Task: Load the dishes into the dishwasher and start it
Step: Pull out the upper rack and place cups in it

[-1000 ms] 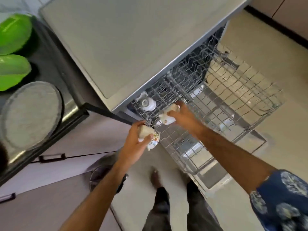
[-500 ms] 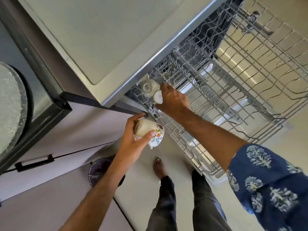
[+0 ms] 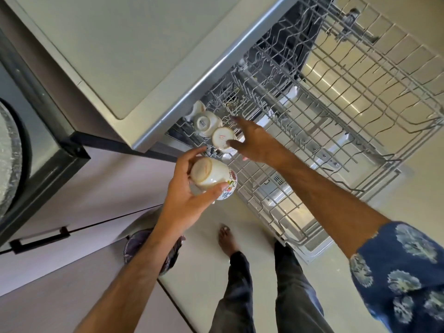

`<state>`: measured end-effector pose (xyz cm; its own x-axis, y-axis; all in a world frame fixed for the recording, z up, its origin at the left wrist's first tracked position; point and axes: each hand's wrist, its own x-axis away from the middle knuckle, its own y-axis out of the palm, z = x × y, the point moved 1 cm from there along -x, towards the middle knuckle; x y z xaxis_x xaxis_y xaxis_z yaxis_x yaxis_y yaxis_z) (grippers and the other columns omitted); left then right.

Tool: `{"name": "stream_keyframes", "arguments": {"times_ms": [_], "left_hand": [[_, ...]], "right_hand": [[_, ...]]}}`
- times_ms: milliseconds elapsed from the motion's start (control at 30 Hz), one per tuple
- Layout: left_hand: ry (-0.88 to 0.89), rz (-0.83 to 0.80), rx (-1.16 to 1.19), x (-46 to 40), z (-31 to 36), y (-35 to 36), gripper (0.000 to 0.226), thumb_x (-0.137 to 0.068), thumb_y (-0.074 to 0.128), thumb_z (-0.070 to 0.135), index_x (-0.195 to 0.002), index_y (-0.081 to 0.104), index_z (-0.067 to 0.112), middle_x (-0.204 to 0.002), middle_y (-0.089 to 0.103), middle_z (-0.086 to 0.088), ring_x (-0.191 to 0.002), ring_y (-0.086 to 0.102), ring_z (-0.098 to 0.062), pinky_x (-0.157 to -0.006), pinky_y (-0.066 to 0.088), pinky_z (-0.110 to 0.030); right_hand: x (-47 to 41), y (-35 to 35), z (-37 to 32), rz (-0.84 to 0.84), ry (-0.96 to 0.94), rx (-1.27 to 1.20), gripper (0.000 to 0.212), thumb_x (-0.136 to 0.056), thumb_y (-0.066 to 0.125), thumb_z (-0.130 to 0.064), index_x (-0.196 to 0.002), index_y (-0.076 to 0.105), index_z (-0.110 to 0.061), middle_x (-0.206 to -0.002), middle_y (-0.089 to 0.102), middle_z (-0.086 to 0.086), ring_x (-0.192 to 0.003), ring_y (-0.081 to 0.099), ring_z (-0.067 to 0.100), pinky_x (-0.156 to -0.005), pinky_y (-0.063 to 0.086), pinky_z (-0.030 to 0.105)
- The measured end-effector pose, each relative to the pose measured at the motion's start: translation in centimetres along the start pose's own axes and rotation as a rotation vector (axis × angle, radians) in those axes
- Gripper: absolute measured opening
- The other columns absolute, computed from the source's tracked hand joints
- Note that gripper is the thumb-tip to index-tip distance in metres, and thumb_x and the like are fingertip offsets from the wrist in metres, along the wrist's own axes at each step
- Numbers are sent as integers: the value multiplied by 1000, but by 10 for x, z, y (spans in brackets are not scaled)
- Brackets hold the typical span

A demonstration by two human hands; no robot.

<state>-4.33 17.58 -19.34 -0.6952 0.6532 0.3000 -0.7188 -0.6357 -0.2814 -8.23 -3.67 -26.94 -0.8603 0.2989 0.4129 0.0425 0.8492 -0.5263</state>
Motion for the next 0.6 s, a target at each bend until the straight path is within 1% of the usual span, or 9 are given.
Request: {"name": "stream_keyframes", "arguments": {"times_ms": [67, 100, 167, 200, 267, 367, 433, 500, 600], "left_hand": [[68, -17, -55, -3, 13, 7, 83, -70, 91, 23, -138, 44, 33, -126, 60, 13, -117, 60, -17, -96, 53, -32], [100, -28, -83, -6, 18, 10, 86, -70, 91, 20, -140, 42, 32, -128, 60, 10, -119, 59, -17, -99, 52, -33], [133, -63, -155, -16, 26, 20, 95, -69, 92, 19, -144, 37, 32, -135, 54, 4, -123, 56, -17, -102, 50, -38], [145, -84, -205, -21, 29, 26, 99, -68, 93, 20, -147, 34, 32, -138, 50, 4, -125, 54, -16, -102, 50, -40], [162, -119, -296, -32, 31, 38, 106, -68, 93, 23, -151, 29, 32, -140, 46, 6, -128, 50, -13, -102, 50, -41], [146, -128, -326, -38, 30, 60, 103, -67, 92, 22, -147, 30, 36, -136, 47, 8, -127, 50, -8, -103, 49, -39], [149, -126, -324, -37, 28, 69, 98, -66, 93, 19, -142, 34, 38, -135, 49, 9, -126, 52, -8, -104, 49, -39], [141, -147, -295, -36, 22, 71, 91, -70, 91, 17, -139, 35, 38, -138, 50, 9, -128, 52, -7, -107, 47, -38], [107, -136, -163, -37, 14, 60, 78, -83, 81, 13, -146, 35, 19, -147, 49, 2, -134, 51, -10, -113, 42, -34]], "right_hand": [[22, -16, 3, 76, -38, -175, 57, -98, 60, -29, -149, 37, -16, -145, 49, 9, -80, 69, 16, -80, 59, 36], [35, -24, 4, 78, -47, -323, 53, -98, 61, -26, -146, 41, -17, -143, 51, 6, -81, 70, 16, -76, 60, 33], [62, -38, 10, -21, -89, -577, 52, -95, 63, -11, -144, 45, -18, -142, 52, 2, -100, 68, 18, -83, 59, 34], [74, -43, 14, -83, -127, -609, 57, -91, 63, -3, -143, 45, -18, -141, 52, 0, -110, 64, 17, -91, 56, 35], [92, -43, 24, -172, -182, -497, 69, -82, 64, 0, -145, 43, -22, -143, 51, -7, -125, 55, 14, -103, 48, 38], [97, -35, 36, -128, -200, -349, 81, -79, 79, -9, -146, 37, -24, -144, 48, -10, -132, 47, 9, -111, 41, 39], [93, -30, 37, -72, -247, -298, 87, -75, 85, -16, -147, 37, -21, -143, 48, -9, -131, 47, 5, -112, 40, 34], [87, -27, 40, -26, -287, -266, 85, -73, 85, -15, -145, 39, -16, -140, 51, -6, -127, 50, 4, -109, 41, 27], [75, -20, 48, 31, -283, -170, 78, -72, 86, -17, -138, 46, -13, -131, 57, -2, -117, 56, 10, -103, 47, 33]]}}
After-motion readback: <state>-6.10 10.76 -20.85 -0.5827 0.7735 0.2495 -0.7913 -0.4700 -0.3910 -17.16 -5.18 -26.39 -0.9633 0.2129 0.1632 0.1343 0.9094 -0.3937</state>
